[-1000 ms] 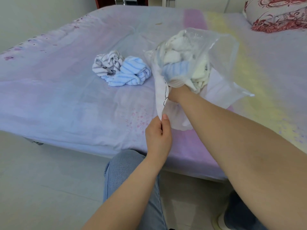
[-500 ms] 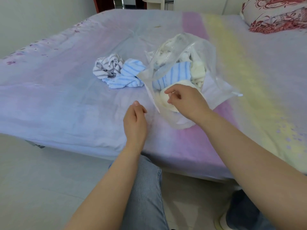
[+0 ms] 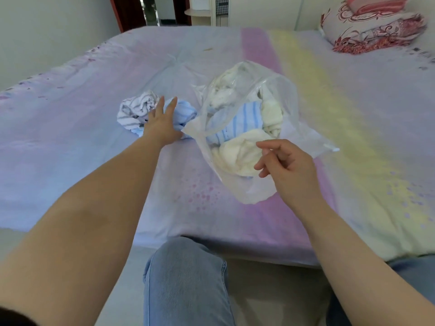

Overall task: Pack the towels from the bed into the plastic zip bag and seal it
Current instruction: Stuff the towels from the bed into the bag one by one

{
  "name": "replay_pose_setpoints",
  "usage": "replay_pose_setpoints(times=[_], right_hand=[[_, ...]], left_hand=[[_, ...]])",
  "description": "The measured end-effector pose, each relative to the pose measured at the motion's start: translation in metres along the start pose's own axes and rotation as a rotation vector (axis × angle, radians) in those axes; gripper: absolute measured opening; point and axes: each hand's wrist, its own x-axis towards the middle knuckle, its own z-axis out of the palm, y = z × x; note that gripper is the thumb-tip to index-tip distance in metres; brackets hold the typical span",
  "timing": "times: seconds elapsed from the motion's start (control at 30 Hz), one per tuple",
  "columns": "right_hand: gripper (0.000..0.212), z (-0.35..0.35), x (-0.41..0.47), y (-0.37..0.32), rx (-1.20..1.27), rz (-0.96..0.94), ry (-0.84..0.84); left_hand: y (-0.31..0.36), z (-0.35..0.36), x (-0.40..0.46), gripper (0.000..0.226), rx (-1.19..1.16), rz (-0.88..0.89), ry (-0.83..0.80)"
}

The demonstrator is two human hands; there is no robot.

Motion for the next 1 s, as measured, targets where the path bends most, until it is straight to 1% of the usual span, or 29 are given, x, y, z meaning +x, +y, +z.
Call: replay_pose_setpoints(times=[0.03, 0.1, 0.17, 0.2, 0.23, 0.3, 0.37, 0.43, 0.5, 0.53, 0.6, 0.67, 0.77, 0.83, 0.87, 0.9, 0.93, 0.97, 1.0], right_hand=[[0.022, 0.003, 0.001, 0.001, -0.018, 0.017, -0.024], [0.024, 0.006, 0.004, 0.005, -0.054, 0.057, -0.050], [0.023, 0.008, 0.007, 0.006, -0.064, 0.090, -0.057], [0.022, 0.009, 0.009, 0.005, -0.061, 0.098, -0.058], [0.022, 0.009, 0.009, 0.004, -0.056, 0.101, -0.061], [0.021, 0.010, 0.008, 0.003, -0.048, 0.094, -0.066], [0.022, 0.010, 0.005, 0.001, -0.026, 0.098, -0.079], [0.021, 0.010, 0.001, -0.001, 0.019, 0.107, -0.124], [0.021, 0.011, -0.003, -0.003, 0.055, 0.103, -0.209], [0.024, 0.012, -0.005, -0.005, 0.051, 0.085, -0.253], [0.038, 0.016, -0.010, -0.010, 0.035, 0.003, -0.329], [0.057, 0.022, -0.020, -0.019, 0.044, -0.110, -0.380], [0.090, 0.035, -0.036, -0.031, 0.028, -0.270, -0.447], [0.104, 0.039, -0.042, -0.032, -0.068, -0.315, -0.503], [0.106, 0.038, -0.044, -0.031, -0.113, -0.311, -0.529], [0.105, 0.035, -0.045, -0.028, -0.132, -0.287, -0.543], [0.098, 0.030, -0.045, -0.027, -0.112, -0.257, -0.528], [0.085, 0.025, -0.045, -0.024, -0.069, -0.225, -0.472], [0.068, 0.020, -0.046, -0.024, -0.008, -0.188, -0.381]], left_hand=[[0.004, -0.002, 0.003, 0.087, 0.031, -0.001, -0.024], [0.006, 0.006, 0.010, 0.072, 0.047, -0.117, -0.105], [0.001, 0.015, 0.006, 0.068, 0.191, -0.211, -0.171], [-0.001, 0.019, 0.003, 0.066, 0.251, -0.227, -0.179], [-0.003, 0.021, -0.004, 0.058, 0.252, -0.229, -0.162], [-0.008, 0.026, -0.017, 0.033, 0.097, -0.204, -0.047], [-0.010, 0.026, -0.043, 0.022, -0.077, -0.194, 0.084], [-0.011, 0.021, -0.080, 0.015, -0.223, -0.194, 0.277], [-0.003, 0.007, -0.126, 0.012, -0.340, -0.218, 0.425], [0.003, -0.002, -0.148, 0.013, -0.396, -0.226, 0.465], [0.021, -0.024, -0.188, 0.014, -0.537, -0.210, 0.476], [0.034, -0.043, -0.212, 0.014, -0.647, -0.177, 0.419], [0.052, -0.067, -0.229, 0.015, -0.822, -0.077, 0.236], [0.065, -0.074, -0.236, 0.009, -0.958, -0.024, 0.089], [0.072, -0.073, -0.239, 0.007, -1.013, -0.009, 0.028], [0.078, -0.070, -0.241, 0.013, -1.063, 0.003, -0.017], [0.084, -0.066, -0.244, 0.021, -1.122, 0.019, -0.063], [0.089, -0.062, -0.245, 0.024, -1.189, 0.042, -0.118], [0.094, -0.059, -0.248, 0.024, -1.265, 0.073, -0.178]])
